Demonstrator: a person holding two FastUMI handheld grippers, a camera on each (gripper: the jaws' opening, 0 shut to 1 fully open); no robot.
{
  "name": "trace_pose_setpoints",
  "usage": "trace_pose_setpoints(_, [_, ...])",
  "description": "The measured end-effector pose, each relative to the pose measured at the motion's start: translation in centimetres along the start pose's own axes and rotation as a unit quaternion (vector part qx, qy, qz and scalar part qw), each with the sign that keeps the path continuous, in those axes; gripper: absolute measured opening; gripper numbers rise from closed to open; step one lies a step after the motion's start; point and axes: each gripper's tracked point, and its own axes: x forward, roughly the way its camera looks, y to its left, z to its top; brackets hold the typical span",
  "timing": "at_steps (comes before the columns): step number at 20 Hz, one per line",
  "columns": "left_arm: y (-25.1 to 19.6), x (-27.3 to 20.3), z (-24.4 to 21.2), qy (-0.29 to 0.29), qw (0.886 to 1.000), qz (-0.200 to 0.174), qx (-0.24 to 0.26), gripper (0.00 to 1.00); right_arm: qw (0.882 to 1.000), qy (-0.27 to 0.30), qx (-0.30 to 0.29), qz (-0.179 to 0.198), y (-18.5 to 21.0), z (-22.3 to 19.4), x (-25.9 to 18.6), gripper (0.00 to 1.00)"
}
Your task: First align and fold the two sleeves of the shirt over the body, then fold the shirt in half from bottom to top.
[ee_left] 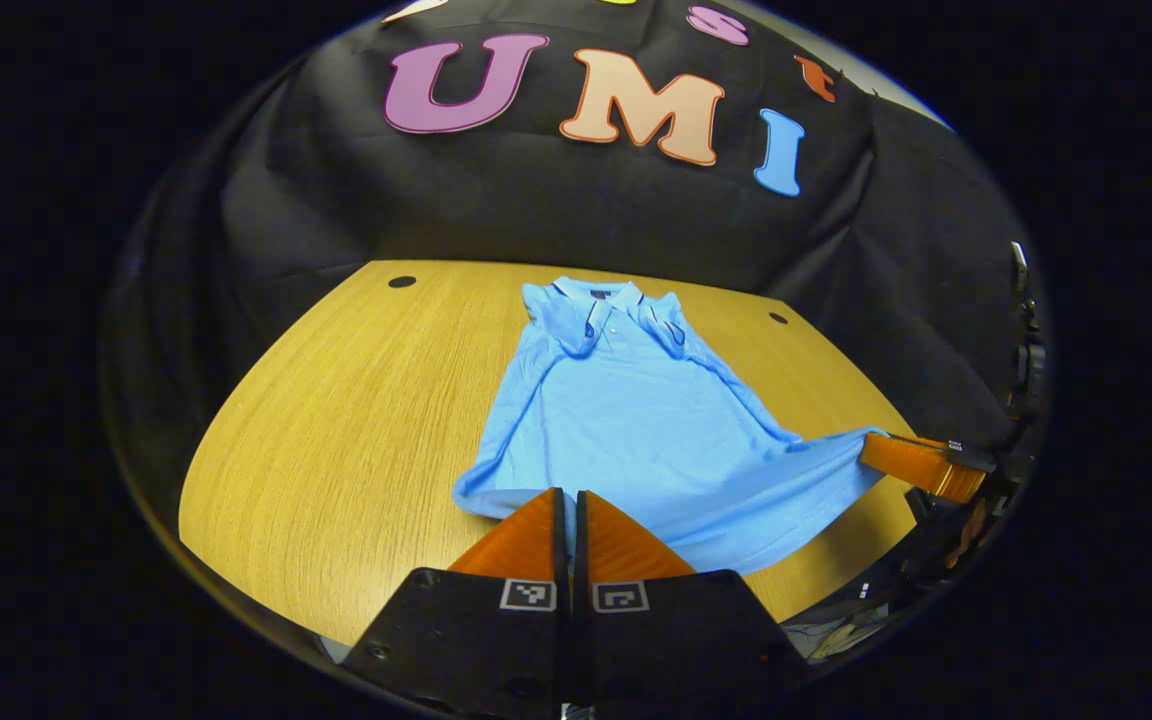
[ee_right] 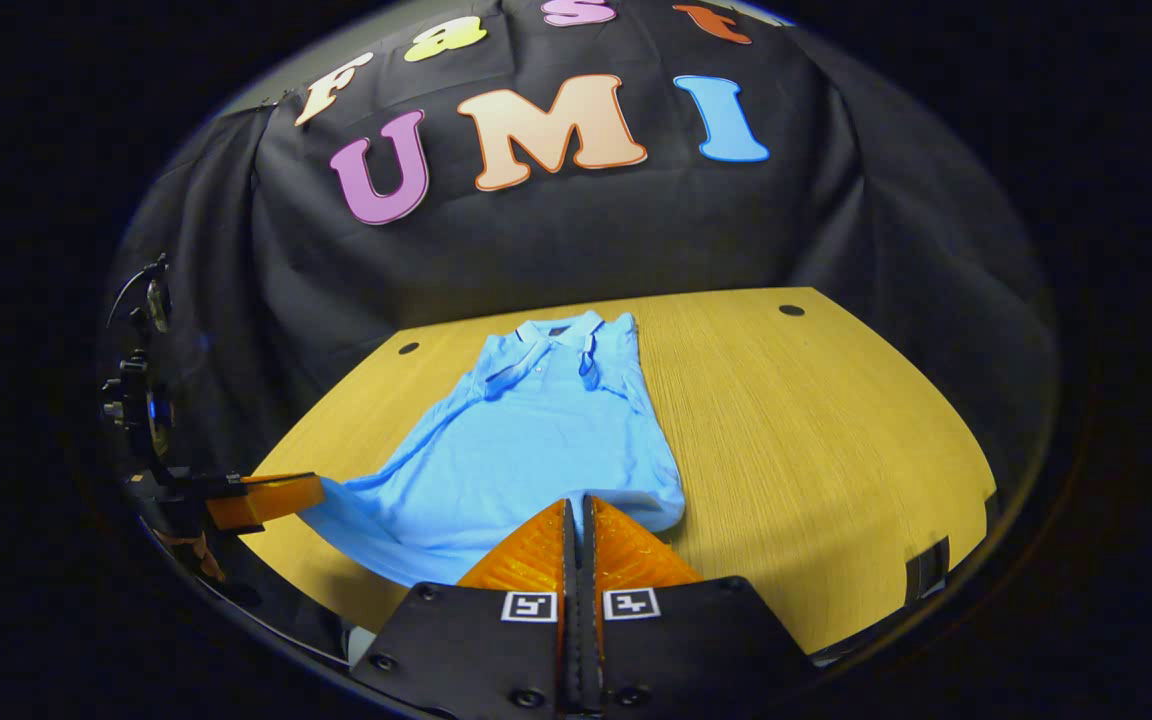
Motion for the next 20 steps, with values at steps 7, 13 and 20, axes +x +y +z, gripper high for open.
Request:
trace_pose_setpoints(7, [0.0,3.8,6.8,-0.029,0.999,0.01,-0.013,0.0,0.999,-0.033,-0.01,0.03,0.1,7.1,4.5,0.02])
trace_pose_setpoints(13, [-0.3,8.3,12.0,-0.052,0.999,0.012,-0.001,0.0,0.998,-0.054,-0.001,0.037,-1.5,12.1,9.2,0.02])
trace_pose_setpoints(20, [0.3,13.9,17.4,-0.064,0.998,0.028,0.0,0.0,0.996,-0.072,-0.001,0.044,-3.0,17.4,15.5,0.02])
